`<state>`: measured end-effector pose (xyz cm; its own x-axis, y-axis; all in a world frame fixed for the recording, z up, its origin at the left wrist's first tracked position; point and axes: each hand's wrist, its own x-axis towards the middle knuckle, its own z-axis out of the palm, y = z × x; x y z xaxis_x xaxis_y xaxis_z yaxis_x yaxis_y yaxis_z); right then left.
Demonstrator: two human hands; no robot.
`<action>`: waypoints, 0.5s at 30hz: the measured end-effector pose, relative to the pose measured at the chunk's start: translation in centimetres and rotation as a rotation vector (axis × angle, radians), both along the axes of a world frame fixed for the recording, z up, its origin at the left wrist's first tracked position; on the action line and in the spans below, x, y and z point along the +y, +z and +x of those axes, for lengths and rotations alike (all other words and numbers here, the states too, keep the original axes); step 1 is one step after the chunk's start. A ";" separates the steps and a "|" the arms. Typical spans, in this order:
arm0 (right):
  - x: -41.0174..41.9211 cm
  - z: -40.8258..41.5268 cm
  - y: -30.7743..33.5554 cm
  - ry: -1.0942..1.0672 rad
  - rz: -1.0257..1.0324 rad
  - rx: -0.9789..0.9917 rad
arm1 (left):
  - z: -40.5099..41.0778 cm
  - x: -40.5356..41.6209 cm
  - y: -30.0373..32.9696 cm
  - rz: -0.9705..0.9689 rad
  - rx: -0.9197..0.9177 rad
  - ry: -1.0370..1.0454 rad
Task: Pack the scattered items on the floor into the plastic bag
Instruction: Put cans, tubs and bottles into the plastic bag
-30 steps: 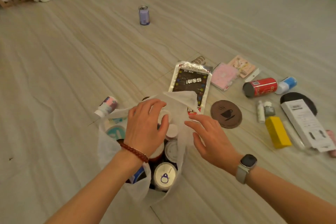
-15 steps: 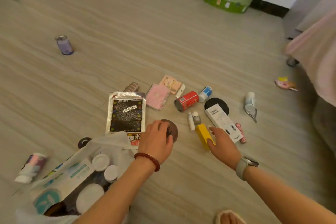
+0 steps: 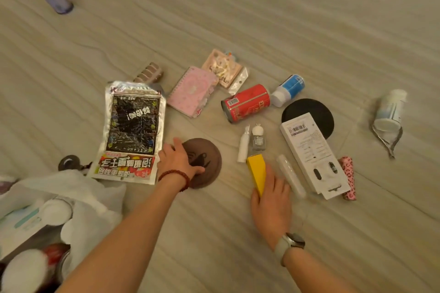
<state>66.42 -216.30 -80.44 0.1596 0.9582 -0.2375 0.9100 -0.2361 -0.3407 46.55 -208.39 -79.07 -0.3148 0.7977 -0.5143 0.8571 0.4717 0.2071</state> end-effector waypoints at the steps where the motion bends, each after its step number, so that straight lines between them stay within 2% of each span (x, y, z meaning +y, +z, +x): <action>1: -0.3 0.2 0.0 0.022 0.001 0.034 | -0.1 0.0 0.1 0.000 -0.053 0.048; 3: -0.7 0.5 0.9 0.039 -0.051 0.161 | -0.2 -0.6 0.5 0.065 -0.127 0.135; 6: -1.3 1.0 2.2 0.066 -0.107 0.368 | 0.4 -2.7 2.4 0.193 -0.158 0.143; 9: -1.1 0.5 4.2 0.080 -0.069 0.512 | 0.3 -5.2 6.5 0.286 -0.255 0.020; 11: -0.7 -0.9 5.9 0.073 -0.037 0.602 | -0.8 -6.6 9.5 0.309 -0.271 -0.092; 15: 0.0 -5.4 9.1 0.096 0.059 0.760 | -5.2 -9.9 15.4 0.339 -0.287 -0.177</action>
